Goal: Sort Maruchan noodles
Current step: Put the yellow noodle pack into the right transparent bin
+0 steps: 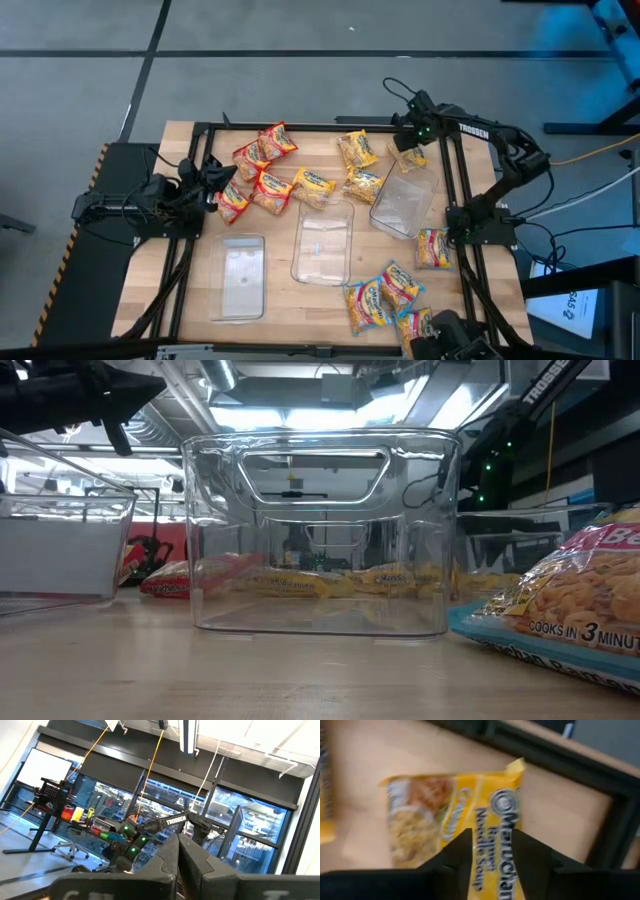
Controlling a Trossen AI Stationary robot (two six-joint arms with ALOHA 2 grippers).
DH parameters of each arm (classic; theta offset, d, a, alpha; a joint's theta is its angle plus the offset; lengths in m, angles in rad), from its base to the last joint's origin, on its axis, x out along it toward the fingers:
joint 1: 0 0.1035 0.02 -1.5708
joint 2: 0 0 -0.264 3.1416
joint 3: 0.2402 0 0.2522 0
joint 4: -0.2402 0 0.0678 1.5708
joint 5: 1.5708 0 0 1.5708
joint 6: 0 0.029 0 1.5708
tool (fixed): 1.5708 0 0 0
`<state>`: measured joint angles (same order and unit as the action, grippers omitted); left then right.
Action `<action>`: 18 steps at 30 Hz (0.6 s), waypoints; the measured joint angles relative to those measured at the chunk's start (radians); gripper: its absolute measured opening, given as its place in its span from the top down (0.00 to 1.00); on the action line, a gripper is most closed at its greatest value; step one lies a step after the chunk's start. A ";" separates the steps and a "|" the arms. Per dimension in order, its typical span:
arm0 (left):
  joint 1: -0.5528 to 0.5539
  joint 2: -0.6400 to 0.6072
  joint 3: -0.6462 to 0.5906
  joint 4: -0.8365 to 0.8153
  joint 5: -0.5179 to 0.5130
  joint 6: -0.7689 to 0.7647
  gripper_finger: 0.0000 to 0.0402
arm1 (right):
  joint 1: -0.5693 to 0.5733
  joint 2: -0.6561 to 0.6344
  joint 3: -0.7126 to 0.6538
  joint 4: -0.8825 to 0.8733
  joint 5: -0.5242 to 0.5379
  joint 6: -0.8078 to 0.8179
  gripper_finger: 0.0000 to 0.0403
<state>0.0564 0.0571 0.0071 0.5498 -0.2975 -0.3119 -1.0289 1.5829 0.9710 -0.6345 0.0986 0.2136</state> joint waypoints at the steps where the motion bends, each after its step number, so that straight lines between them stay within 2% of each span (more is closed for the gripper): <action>1: 0.000 0.000 0.000 0.000 0.001 0.000 1.00 | -0.001 0.000 0.000 0.000 0.019 0.024 0.62; 3: 0.000 0.000 0.000 -0.001 0.010 0.000 1.00 | -0.013 0.000 0.000 -0.005 0.019 0.062 0.59; 9: 0.000 0.000 0.000 -0.004 0.034 -0.001 1.00 | -0.060 0.027 0.000 -0.007 -0.071 0.126 0.53; 13: 0.000 0.000 0.000 -0.004 0.034 -0.001 1.00 | -0.059 0.038 0.000 0.005 -0.081 0.148 0.54; 18: 0.000 0.000 0.000 -0.004 0.036 -0.002 1.00 | -0.058 0.039 0.000 -0.009 -0.040 0.195 0.58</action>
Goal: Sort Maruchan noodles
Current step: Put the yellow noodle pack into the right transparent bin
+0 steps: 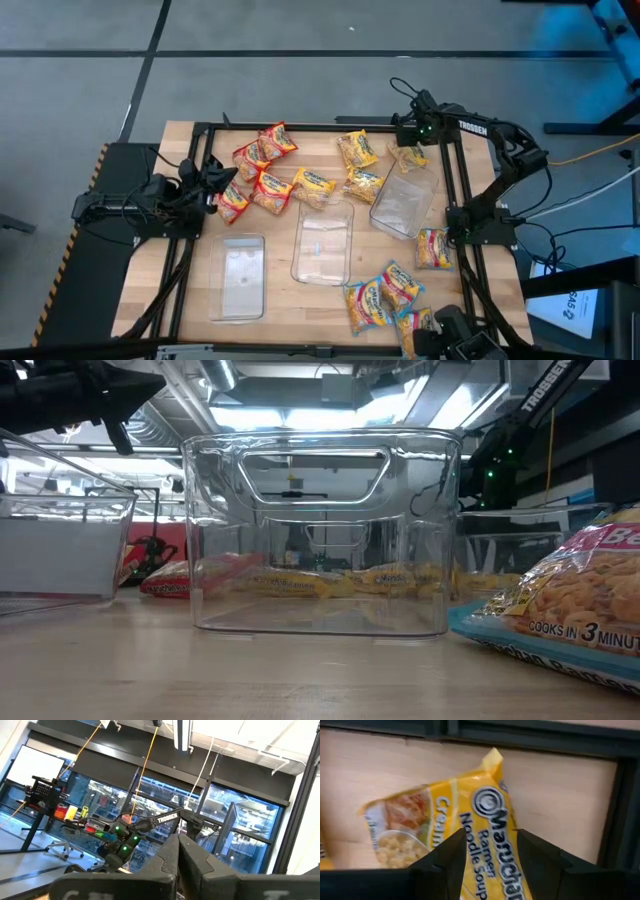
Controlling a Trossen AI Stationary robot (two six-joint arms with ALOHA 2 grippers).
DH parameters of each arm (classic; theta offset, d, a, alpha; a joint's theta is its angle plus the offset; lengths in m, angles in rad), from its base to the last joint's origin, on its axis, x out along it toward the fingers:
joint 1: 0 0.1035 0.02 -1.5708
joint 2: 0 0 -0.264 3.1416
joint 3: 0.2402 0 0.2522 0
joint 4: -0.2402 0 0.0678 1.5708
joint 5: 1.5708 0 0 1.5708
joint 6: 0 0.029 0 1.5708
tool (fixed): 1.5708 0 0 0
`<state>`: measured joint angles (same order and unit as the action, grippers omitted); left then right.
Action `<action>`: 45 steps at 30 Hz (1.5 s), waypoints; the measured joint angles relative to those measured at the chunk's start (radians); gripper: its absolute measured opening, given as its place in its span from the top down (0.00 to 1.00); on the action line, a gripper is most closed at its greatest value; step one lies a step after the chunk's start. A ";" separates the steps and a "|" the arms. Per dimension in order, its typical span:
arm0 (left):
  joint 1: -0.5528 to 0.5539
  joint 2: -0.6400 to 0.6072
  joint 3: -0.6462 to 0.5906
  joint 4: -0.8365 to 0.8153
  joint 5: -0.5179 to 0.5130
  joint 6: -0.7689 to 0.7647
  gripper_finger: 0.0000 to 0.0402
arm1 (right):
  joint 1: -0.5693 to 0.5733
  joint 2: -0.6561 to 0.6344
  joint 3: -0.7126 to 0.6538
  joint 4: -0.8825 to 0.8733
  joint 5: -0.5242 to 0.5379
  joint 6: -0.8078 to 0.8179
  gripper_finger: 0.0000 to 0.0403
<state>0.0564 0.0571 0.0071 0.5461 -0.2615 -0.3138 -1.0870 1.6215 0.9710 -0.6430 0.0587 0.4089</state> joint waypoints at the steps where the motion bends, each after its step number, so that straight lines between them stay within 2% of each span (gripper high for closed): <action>1: 0.000 0.000 0.000 0.000 0.000 0.000 1.00 | 0.000 0.000 0.000 -0.001 0.011 0.009 0.59; 7: 0.000 0.000 0.000 0.000 0.001 0.000 1.00 | 0.001 0.000 0.000 -0.032 0.010 0.004 0.63; 19: 0.000 0.000 0.000 0.000 0.001 0.000 1.00 | 0.029 0.022 0.000 -0.031 0.000 -0.010 0.63; 25: 0.000 0.000 0.000 0.000 0.002 -0.002 1.00 | 0.069 0.048 0.004 -0.022 0.077 -0.001 0.63; 32: 0.000 0.000 0.000 0.000 0.017 -0.001 1.00 | 0.066 0.050 0.003 -0.022 0.063 0.002 0.63; 36: 0.000 0.000 0.000 0.000 0.020 -0.001 1.00 | 0.066 0.050 0.003 -0.022 0.045 0.002 0.70; 45: 0.000 0.000 0.000 0.000 0.020 -0.001 1.00 | 0.066 0.051 0.002 -0.027 0.005 -0.012 0.97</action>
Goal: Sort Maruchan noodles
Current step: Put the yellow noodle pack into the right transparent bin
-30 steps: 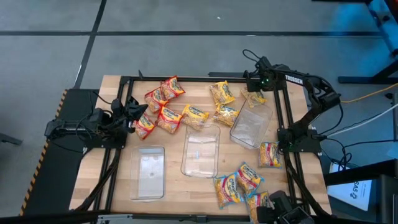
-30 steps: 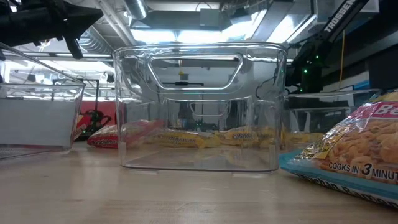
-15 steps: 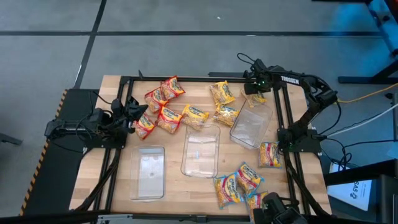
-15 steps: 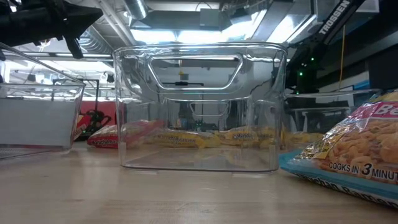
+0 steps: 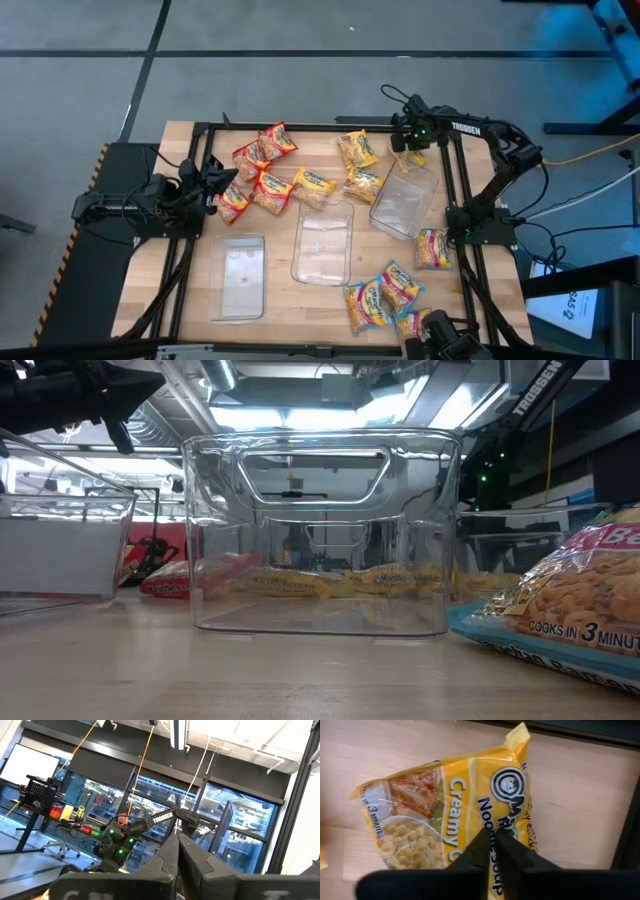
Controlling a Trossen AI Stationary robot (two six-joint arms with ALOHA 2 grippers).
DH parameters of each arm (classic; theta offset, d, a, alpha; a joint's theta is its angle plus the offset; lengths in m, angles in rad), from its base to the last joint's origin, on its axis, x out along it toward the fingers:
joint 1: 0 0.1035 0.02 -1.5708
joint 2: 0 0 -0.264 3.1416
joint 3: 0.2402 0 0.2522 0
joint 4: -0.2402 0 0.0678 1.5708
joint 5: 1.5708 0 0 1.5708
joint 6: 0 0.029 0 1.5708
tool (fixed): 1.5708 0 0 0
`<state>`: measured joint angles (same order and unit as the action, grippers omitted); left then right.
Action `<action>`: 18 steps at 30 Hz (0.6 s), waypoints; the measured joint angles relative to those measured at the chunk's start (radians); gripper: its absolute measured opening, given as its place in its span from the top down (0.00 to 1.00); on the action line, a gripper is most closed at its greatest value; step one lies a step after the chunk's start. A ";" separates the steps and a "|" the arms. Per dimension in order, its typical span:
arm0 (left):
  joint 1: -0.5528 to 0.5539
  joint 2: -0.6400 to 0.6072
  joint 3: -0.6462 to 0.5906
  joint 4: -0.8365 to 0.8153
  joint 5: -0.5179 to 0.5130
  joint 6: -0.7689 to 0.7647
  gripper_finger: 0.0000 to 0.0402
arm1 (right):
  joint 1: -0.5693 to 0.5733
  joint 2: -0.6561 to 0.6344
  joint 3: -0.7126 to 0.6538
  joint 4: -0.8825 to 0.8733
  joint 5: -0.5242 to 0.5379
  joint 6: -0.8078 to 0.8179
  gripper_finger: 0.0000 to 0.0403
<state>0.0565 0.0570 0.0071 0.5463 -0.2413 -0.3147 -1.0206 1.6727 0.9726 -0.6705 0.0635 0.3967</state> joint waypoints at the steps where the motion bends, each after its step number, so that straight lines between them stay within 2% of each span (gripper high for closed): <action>1: 0.000 0.000 0.000 0.000 0.000 0.000 1.00 | 0.000 0.000 0.000 -0.001 -0.001 -0.002 0.98; 10: 0.000 0.000 0.000 0.000 0.000 0.000 1.00 | 0.000 -0.002 0.000 -0.012 -0.028 -0.016 1.00; 16: 0.000 0.000 0.000 0.000 0.000 0.001 1.00 | 0.007 -0.003 0.000 -0.023 -0.144 -0.016 1.00; 18: 0.000 0.000 0.000 0.000 0.000 0.002 1.00 | 0.030 -0.003 -0.001 -0.023 -0.143 -0.016 1.00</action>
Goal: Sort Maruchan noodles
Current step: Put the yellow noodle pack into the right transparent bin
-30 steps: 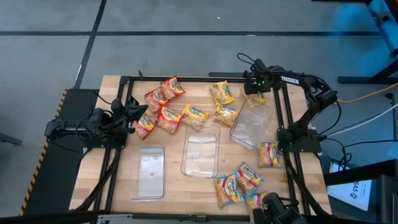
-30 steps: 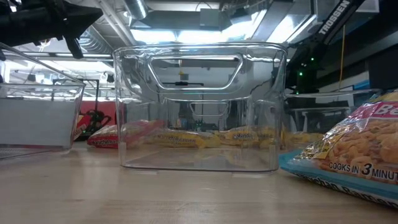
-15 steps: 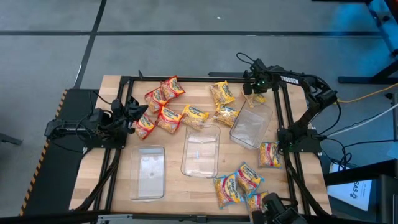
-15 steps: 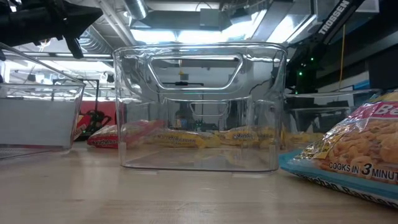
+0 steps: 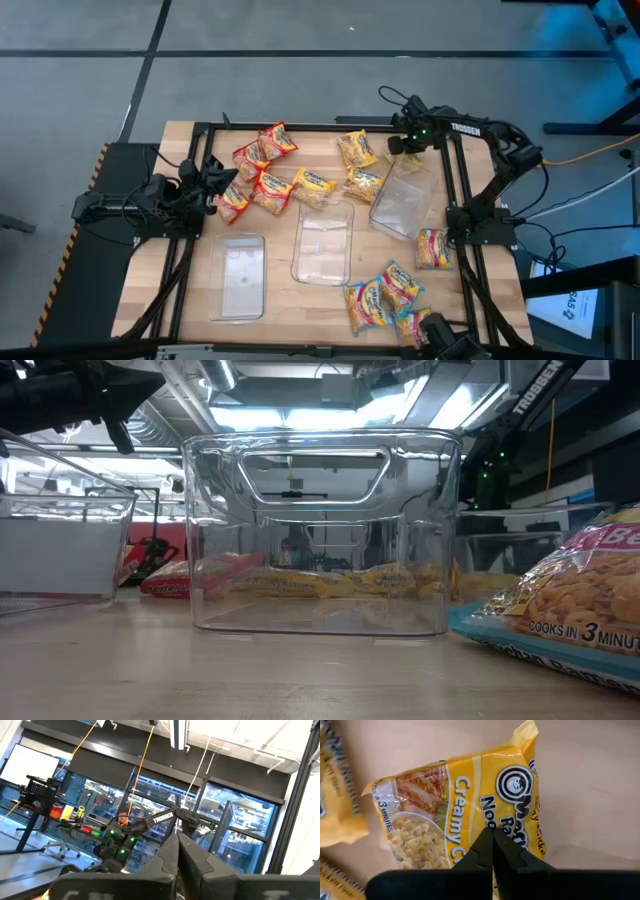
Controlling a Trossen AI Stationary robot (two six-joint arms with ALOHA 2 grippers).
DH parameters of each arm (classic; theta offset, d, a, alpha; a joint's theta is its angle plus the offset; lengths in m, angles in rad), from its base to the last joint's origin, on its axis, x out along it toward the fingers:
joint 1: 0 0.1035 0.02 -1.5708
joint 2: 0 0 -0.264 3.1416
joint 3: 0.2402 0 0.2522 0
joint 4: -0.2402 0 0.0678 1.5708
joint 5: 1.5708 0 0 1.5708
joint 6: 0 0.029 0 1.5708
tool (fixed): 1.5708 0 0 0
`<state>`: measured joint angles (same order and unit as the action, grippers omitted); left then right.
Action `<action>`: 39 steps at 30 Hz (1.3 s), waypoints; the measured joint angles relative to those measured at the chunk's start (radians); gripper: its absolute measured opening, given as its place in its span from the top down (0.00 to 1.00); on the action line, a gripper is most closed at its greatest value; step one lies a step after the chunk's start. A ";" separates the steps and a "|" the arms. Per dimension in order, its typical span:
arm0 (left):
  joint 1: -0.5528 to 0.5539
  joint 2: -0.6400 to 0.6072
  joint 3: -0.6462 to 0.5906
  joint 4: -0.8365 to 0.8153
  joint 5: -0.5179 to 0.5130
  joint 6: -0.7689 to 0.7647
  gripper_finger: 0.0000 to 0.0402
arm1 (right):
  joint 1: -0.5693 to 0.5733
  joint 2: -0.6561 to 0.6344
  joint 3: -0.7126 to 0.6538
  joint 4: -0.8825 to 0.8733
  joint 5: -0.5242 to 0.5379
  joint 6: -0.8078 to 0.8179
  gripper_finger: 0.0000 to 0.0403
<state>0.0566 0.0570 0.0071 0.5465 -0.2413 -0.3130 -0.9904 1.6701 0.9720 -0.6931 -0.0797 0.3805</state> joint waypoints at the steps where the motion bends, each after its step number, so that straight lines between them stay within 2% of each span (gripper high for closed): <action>1: 0.000 0.000 0.000 0.000 0.000 0.000 1.00 | 0.012 -0.002 0.000 0.001 0.002 0.000 1.00; 8: 0.000 0.000 0.000 0.000 0.000 0.000 1.00 | 0.065 -0.059 0.018 0.010 0.089 -0.005 1.00; 18: 0.000 0.000 0.000 0.000 0.015 0.001 1.00 | 0.075 -0.133 0.078 -0.021 0.125 -0.009 0.99; 24: 0.000 0.000 0.000 0.000 0.025 0.002 1.00 | 0.074 -0.128 0.078 -0.011 0.108 -0.138 0.90; 28: 0.000 0.000 0.000 0.000 0.023 0.006 1.00 | 0.075 -0.128 0.078 -0.009 0.088 -0.145 0.89; 33: 0.000 0.000 0.000 0.000 0.023 0.008 1.00 | 0.074 -0.128 0.079 -0.043 0.186 -0.068 0.86; 36: 0.000 0.000 0.000 0.000 0.023 0.008 1.00 | 0.073 -0.128 0.076 -0.080 0.194 -0.071 0.80; 39: 0.000 0.000 0.000 0.000 0.022 0.008 1.00 | 0.074 -0.129 0.029 -0.054 0.189 -0.051 0.69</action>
<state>0.0565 0.0572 0.0071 0.5465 -0.2189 -0.3046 -0.9164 1.5407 1.0005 -0.7472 0.1093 0.3294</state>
